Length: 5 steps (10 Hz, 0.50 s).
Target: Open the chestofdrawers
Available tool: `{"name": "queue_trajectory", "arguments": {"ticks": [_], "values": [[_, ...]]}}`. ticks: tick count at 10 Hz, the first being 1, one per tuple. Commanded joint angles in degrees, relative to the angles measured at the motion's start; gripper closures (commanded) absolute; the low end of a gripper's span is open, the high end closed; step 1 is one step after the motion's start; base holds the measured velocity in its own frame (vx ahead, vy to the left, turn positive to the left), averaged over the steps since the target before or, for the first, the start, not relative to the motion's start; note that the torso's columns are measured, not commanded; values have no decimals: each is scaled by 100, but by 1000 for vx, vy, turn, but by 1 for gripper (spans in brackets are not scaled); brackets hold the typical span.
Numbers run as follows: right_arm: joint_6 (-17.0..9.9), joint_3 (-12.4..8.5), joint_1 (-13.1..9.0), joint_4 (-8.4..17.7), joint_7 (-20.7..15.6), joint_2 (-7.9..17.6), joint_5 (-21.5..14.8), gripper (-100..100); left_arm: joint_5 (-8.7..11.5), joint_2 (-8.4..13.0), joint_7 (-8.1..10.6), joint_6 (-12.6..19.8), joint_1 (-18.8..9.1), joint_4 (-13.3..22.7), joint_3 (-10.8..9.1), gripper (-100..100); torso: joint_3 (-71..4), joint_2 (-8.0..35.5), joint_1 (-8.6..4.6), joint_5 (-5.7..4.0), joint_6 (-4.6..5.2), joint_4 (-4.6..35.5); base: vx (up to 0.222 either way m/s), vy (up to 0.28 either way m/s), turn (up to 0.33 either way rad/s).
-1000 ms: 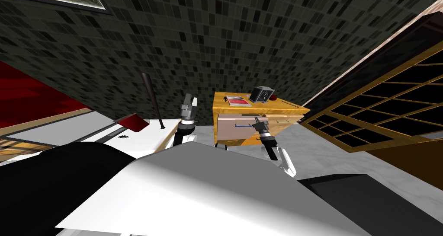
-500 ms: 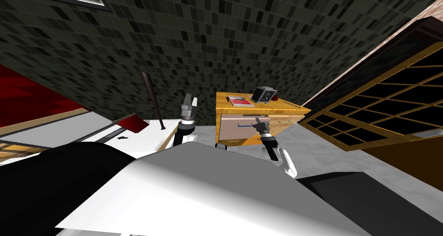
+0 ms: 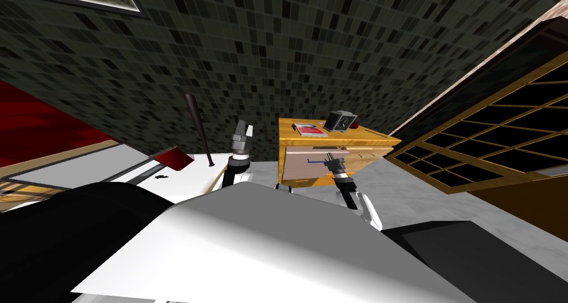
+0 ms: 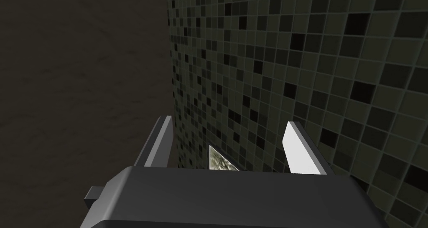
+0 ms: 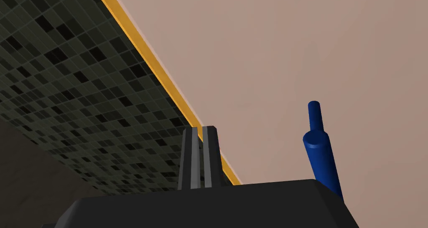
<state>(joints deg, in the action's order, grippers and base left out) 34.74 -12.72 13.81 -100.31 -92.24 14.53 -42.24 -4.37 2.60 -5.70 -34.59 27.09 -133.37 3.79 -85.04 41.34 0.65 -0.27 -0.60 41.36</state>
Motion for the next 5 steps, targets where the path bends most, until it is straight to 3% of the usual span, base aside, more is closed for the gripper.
{"name": "queue_trajectory", "arguments": {"ticks": [1,5], "values": [[-57,151,101,156,-74,-38,-141,-100,0,0,0,0,1,0,0,0,18,43,-20,24,33,54,-19,151,-62],[-129,177,280,262,-245,-65,-290,-100,0,0,0,0,0,0,0,0,37,64,-28,3,21,43,-17,166,-22]]}}
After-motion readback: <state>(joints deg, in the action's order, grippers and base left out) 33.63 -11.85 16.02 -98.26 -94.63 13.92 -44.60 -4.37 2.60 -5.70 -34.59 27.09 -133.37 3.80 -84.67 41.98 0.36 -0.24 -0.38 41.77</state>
